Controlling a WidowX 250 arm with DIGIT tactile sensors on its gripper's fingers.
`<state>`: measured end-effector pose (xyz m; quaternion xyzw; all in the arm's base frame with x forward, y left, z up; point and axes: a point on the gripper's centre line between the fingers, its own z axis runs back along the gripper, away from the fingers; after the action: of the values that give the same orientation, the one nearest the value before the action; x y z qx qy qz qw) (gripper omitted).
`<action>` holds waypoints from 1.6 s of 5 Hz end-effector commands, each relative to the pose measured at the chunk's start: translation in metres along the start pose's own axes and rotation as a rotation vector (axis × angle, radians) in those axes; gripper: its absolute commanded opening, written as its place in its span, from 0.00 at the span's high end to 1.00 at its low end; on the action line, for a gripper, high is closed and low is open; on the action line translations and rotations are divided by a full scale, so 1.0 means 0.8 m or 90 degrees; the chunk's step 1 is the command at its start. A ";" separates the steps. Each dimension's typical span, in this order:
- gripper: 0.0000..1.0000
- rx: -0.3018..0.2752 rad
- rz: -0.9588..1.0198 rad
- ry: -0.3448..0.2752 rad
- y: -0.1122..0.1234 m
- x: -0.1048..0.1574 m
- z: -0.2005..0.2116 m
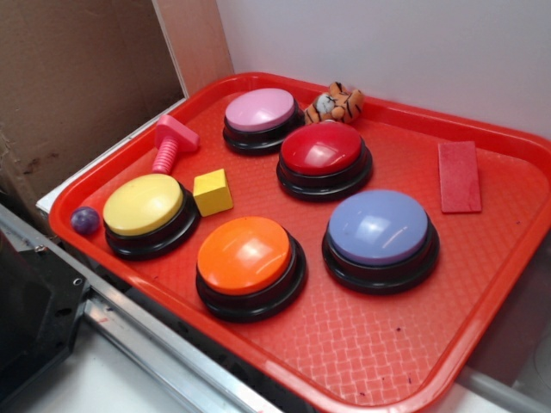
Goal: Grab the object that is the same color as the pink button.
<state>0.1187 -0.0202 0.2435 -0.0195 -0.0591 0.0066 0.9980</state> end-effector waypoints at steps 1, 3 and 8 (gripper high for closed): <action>0.00 0.000 0.000 0.000 0.000 0.000 0.000; 0.00 0.013 0.073 -0.061 0.003 0.039 -0.050; 0.00 0.031 0.389 -0.143 0.101 0.104 -0.221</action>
<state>0.2192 0.0463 0.0676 -0.0115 -0.1464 0.3062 0.9406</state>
